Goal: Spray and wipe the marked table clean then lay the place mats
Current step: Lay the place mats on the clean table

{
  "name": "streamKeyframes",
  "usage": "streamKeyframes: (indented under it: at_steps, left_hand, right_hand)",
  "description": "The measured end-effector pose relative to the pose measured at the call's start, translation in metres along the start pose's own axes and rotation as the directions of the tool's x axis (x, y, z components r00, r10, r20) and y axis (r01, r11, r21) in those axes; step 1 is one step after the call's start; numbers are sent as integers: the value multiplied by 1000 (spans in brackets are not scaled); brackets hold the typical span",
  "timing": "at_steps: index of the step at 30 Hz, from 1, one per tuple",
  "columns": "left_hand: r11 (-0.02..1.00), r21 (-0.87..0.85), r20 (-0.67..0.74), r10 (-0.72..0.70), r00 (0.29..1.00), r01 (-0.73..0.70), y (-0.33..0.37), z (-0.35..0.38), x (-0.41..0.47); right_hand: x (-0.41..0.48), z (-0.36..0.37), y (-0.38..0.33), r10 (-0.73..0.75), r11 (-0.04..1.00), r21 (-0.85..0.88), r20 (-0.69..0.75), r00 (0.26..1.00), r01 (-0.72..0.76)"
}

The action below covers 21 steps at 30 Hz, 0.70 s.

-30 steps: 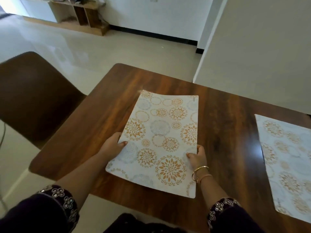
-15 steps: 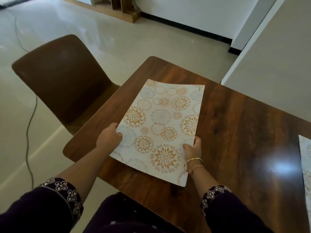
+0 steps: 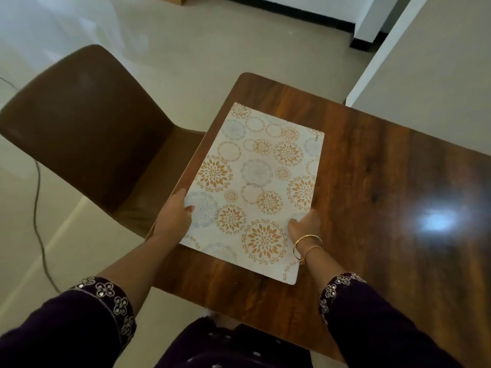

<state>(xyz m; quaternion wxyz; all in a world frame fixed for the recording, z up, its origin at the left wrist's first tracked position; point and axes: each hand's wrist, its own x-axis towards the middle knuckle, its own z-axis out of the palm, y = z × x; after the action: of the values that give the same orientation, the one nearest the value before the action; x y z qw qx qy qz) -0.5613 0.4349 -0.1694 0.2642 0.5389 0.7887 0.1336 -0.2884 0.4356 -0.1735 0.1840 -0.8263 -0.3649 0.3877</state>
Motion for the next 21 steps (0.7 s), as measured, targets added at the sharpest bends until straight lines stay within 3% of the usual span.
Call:
streamKeyframes:
  at_steps: [6,9,12,15,17,21]
  left_hand:
    - [992,7,-17,123,992,-123,-18,-1,6]
    - [973,132,-11,193,981,-190,-22,2,3]
    - [901,311,40,307,951,-304,-25,6,0]
    - [802,371,237,407,882,-469,-25,18,-6]
    - [768,372,332,414,848,-521,-25,26,-9]
    - [756,395,341,407,847,-522,-24,38,-5]
  right_hand:
    - [-17,18,-5,-93,930,-362,-55,994,67]
    - [-23,26,-5,-136,853,-516,-69,988,81]
    - [-33,33,-3,-290,790,-572,-28,957,223]
    - [-44,44,3,-388,728,-581,86,918,363]
    - [-50,52,9,-374,698,-595,170,912,398]
    - [-47,58,15,-305,662,-638,250,919,394]
